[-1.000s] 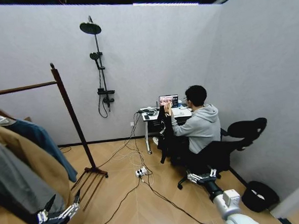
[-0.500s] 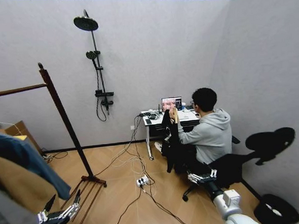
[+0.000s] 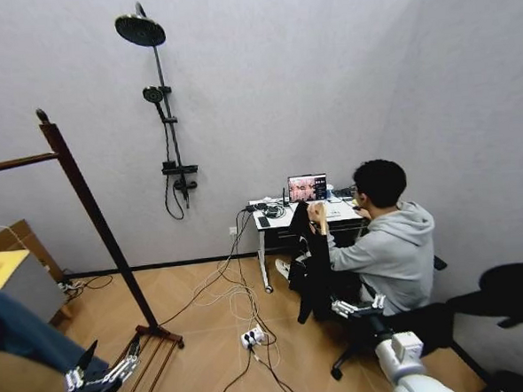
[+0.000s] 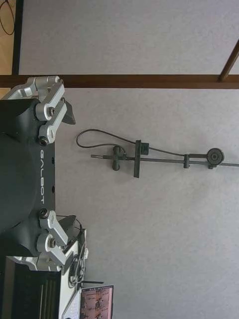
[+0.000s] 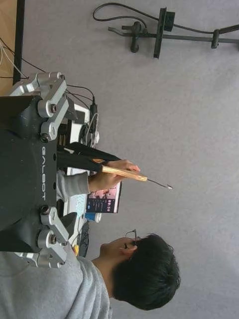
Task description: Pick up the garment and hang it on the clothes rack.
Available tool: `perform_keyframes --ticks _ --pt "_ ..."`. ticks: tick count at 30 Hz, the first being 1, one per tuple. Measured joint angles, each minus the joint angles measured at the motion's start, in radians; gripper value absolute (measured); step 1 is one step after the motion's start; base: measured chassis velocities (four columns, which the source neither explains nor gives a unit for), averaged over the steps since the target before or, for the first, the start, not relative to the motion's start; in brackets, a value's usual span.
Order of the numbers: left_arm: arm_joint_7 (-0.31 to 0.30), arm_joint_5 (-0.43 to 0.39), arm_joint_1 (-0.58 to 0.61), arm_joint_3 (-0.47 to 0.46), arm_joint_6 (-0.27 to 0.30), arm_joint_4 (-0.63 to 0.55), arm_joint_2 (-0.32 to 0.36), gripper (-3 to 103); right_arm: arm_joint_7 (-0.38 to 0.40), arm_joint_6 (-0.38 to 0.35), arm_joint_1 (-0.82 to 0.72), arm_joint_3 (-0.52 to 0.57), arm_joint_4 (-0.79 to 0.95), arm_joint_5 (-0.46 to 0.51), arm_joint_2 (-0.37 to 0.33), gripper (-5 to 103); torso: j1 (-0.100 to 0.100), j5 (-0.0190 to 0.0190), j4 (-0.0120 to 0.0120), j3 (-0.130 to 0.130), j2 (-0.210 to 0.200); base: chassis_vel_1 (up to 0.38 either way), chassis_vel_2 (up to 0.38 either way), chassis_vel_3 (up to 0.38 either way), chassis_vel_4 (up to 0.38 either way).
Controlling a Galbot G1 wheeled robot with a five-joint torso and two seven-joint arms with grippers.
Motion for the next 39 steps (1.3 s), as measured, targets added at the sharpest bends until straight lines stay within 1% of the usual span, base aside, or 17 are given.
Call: perform_keyframes --ticks 4,5,7,8,10,11,13,16,18,20,22,26,28,29,32,35,39 --pt "0.0 0.0 0.0 0.0 0.0 0.0 0.0 100 -0.002 -0.033 0.037 0.036 -0.007 0.048 -0.03 100 -0.001 0.0 0.0007 0.0 0.0 -0.037 0.062 0.039 -0.033" --pt "0.0 0.0 0.0 0.0 0.0 0.0 0.0 100 -0.022 -0.033 0.074 0.062 -0.044 0.082 -0.058 100 -0.002 0.0 0.0005 0.0 0.0 0.0 0.0 0.0 0.0" --pt "0.0 0.0 0.0 0.0 0.0 0.0 0.0 100 -0.079 -0.008 0.15 0.089 -0.142 0.15 -0.116 100 -0.002 0.0001 0.0003 -0.001 0.001 0.02 -0.03 -0.02 0.03" --pt "0.0 0.0 0.0 0.0 0.0 0.0 0.0 100 -0.079 -0.008 0.15 0.089 -0.142 0.15 -0.116 100 -0.002 0.0001 0.0003 -0.001 0.001 0.04 -0.061 -0.041 0.06" --pt "0.0 0.0 0.0 0.0 0.0 0.0 0.0 100 -0.129 0.033 0.226 0.092 -0.245 0.179 -0.167 100 -0.002 0.0006 0.0003 -0.001 0.001 0.02 -0.022 -0.029 0.03" --pt "0.0 0.0 0.0 0.0 0.0 0.0 0.0 100 -0.129 0.033 0.226 0.092 -0.245 0.179 -0.167 100 -0.002 0.0006 0.0003 -0.001 0.001 0.0 0.0 0.0 0.0" --pt "0.0 0.0 0.0 0.0 0.0 0.0 0.0 100 -0.186 0.07 0.33 0.073 -0.357 0.171 -0.229 100 -0.002 0.0003 0.0006 0.0 0.001 0.0 0.0 0.0 0.0" --pt "0.0 0.0 0.0 0.0 0.0 0.0 0.0 100 -0.199 0.079 0.37 0.056 -0.395 0.171 -0.255 100 -0.002 0.0003 0.0006 0.0 0.001 0.0 0.0 0.0 0.0" --pt "0.0 0.0 0.0 0.0 0.0 0.0 0.0 100 -0.232 0.105 0.462 0.015 -0.48 0.17 -0.326 100 -0.001 0.0 0.0007 0.0 0.0 0.0 0.0 0.0 0.0" --pt "0.0 0.0 0.0 0.0 0.0 0.0 0.0 100 -0.234 0.109 0.48 0.007 -0.497 0.17 -0.338 100 -0.001 -0.0002 0.0006 0.0 0.0 0.0 0.0 0.0 0.0" --pt "0.0 0.0 0.0 0.0 0.0 0.0 0.0 100 -0.235 0.115 0.573 -0.042 -0.588 0.179 -0.389 100 -0.001 0.0002 0.0003 0.0 0.0 0.0 0.0 0.0 0.0" --pt "0.0 0.0 0.0 0.0 0.0 0.0 0.0 100 -0.235 0.126 0.634 -0.071 -0.654 0.195 -0.411 100 -0.001 0.0003 0.0004 0.0 0.0 0.0 0.0 0.0 0.0" --pt "0.0 0.0 0.0 0.0 0.0 0.0 0.0 100 -0.235 0.165 0.72 -0.117 -0.748 0.236 -0.433 100 -0.001 0.0002 0.0003 0.0 0.0 0.0 0.0 0.0 0.0" --pt "0.0 0.0 0.0 0.0 0.0 0.0 0.0 100 -0.235 0.165 0.72 -0.117 -0.748 0.236 -0.433 100 -0.001 0.0002 0.0003 0.0 0.0 0.0 0.0 0.0 0.0" --pt "0.0 0.0 0.0 0.0 0.0 0.0 0.0 100 -0.235 0.244 0.808 -0.176 -0.846 0.277 -0.443 100 -0.001 0.0 0.0006 0.0 0.0 0.0 0.0 0.0 0.0" --pt "0.0 0.0 0.0 0.0 0.0 0.0 0.0 100 -0.235 0.26 0.852 -0.217 -0.902 0.315 -0.442 100 -0.001 0.0001 0.0004 0.0 0.0 0.0 0.0 0.0 0.0" --pt "0.0 0.0 0.0 0.0 0.0 0.0 0.0 100 -0.241 0.273 0.897 -0.26 -0.966 0.312 -0.425 100 -0.001 0.0001 0.0004 0.0 0.0 0.0 0.0 0.0 0.0"
